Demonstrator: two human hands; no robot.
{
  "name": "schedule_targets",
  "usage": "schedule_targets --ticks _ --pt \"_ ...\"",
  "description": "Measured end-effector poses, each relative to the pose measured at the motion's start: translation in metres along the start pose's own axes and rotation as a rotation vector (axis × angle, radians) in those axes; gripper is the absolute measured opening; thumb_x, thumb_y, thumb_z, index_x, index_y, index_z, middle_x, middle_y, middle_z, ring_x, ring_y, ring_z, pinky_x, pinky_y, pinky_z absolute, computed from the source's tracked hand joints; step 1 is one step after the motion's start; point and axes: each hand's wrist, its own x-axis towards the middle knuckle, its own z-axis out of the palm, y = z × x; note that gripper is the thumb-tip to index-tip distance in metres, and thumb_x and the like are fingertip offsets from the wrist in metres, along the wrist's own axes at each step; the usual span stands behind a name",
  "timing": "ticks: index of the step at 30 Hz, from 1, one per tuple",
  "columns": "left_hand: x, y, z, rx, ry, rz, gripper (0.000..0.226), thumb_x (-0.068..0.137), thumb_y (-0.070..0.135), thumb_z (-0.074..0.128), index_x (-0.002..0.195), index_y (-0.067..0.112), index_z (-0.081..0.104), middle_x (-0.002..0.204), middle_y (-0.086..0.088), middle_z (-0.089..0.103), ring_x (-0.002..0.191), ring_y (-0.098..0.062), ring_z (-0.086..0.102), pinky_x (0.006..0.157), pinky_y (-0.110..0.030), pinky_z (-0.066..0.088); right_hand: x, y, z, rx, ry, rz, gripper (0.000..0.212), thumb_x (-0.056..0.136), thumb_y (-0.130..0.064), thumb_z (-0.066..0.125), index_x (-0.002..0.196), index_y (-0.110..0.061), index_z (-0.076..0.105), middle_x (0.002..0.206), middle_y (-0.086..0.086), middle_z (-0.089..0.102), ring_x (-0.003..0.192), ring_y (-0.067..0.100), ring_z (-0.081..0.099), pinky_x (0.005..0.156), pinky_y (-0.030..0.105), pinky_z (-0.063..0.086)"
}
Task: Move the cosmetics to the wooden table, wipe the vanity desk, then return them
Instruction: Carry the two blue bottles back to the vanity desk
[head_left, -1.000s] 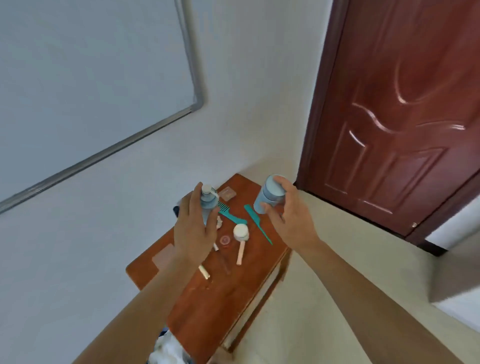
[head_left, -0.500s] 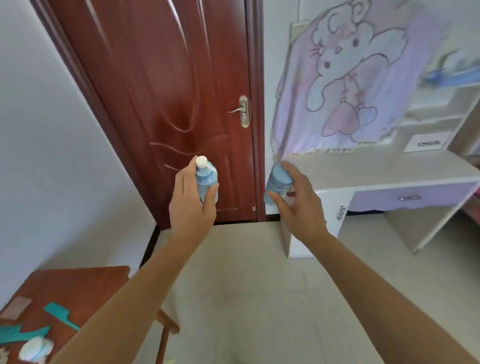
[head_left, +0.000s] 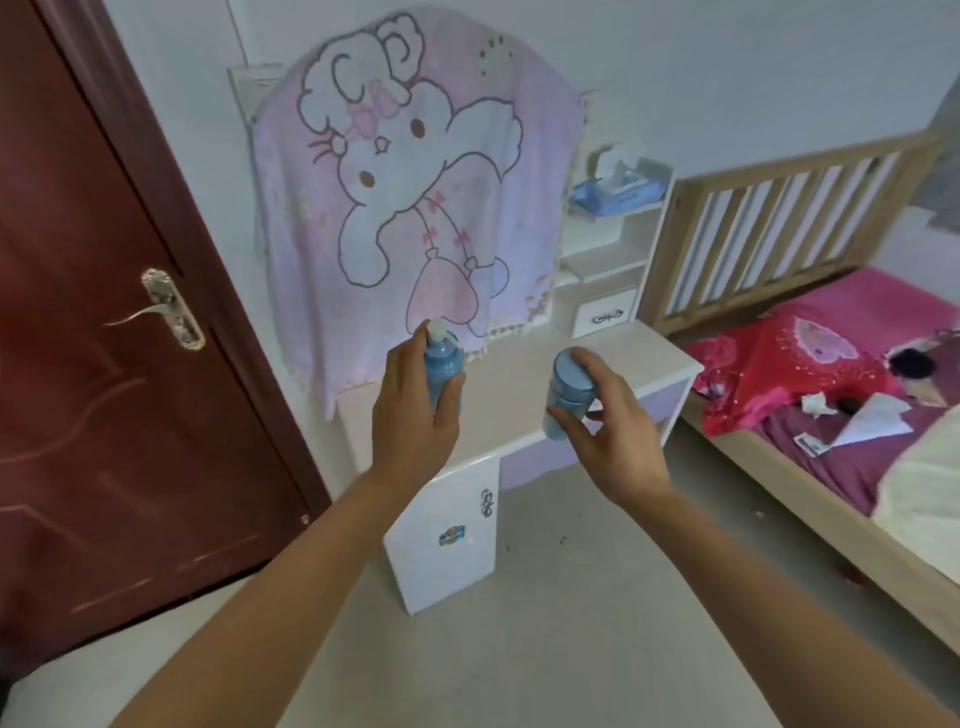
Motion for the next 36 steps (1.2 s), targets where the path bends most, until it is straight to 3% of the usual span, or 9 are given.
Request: schedule_targets --ticks 5,9,16,22,29,32,36 --pt "0.097 0.007 0.092 -0.113 -0.080 0.020 0.057 0.094 0.019 0.061 0.144 0.015 0.034 0.130 0.004 0.043 0.118 -0.013 0.049 0.092 -0.021 0.043 0.087 0.064 -0.036 -0.033 0.103 0.072 0.064 0.091 -0.033 0.070 0.144 -0.041 0.034 0.137 -0.007 0.053 0.110 0.017 0.059 0.084 0.043 0.056" --pt "0.149 -0.013 0.168 -0.173 -0.122 -0.052 0.056 0.094 0.019 0.062 0.143 0.017 0.035 0.128 0.012 0.042 0.116 -0.007 0.047 0.099 -0.038 0.049 0.143 0.130 -0.038 -0.002 0.141 0.137 0.064 0.090 -0.033 0.071 0.142 -0.043 0.035 0.135 -0.010 0.055 0.108 0.015 0.059 0.086 0.041 0.056" --pt "0.217 -0.062 0.293 -0.132 -0.126 -0.212 0.060 0.092 0.022 0.065 0.143 0.025 0.034 0.131 0.014 0.043 0.119 -0.009 0.048 0.100 -0.042 0.048 0.254 0.263 -0.004 0.042 0.019 0.129 0.066 0.090 -0.030 0.071 0.144 -0.040 0.033 0.140 -0.008 0.052 0.112 0.020 0.059 0.087 0.045 0.056" --pt "0.298 -0.092 0.350 0.003 -0.093 -0.300 0.069 0.086 0.024 0.072 0.143 0.032 0.034 0.136 0.005 0.049 0.113 -0.016 0.054 0.091 -0.045 0.054 0.371 0.334 0.022 0.128 -0.162 0.073 0.067 0.090 -0.030 0.070 0.146 -0.036 0.033 0.142 -0.007 0.052 0.119 0.018 0.057 0.094 0.045 0.054" --pt "0.340 -0.158 0.402 0.028 -0.068 -0.403 0.066 0.085 0.019 0.071 0.142 0.027 0.037 0.132 0.006 0.048 0.111 -0.013 0.054 0.094 -0.037 0.052 0.434 0.389 0.098 0.237 -0.323 0.123 0.068 0.092 -0.028 0.068 0.146 -0.045 0.031 0.147 -0.018 0.045 0.128 0.010 0.051 0.100 0.044 0.051" --pt "0.342 -0.200 0.427 0.052 -0.134 -0.463 0.067 0.084 0.016 0.072 0.142 0.021 0.038 0.126 0.007 0.045 0.106 -0.008 0.050 0.092 -0.026 0.045 0.438 0.415 0.139 0.197 -0.377 0.157 0.069 0.092 -0.029 0.067 0.147 -0.045 0.029 0.149 -0.019 0.042 0.132 0.008 0.047 0.102 0.043 0.050" --pt "0.338 -0.255 0.460 0.103 -0.260 -0.545 0.061 0.082 0.016 0.074 0.136 0.016 0.045 0.123 0.001 0.047 0.099 -0.013 0.052 0.089 -0.025 0.044 0.437 0.446 0.187 0.150 -0.432 0.234 0.072 0.093 -0.026 0.066 0.147 -0.048 0.025 0.148 -0.021 0.039 0.135 0.010 0.044 0.106 0.042 0.047"
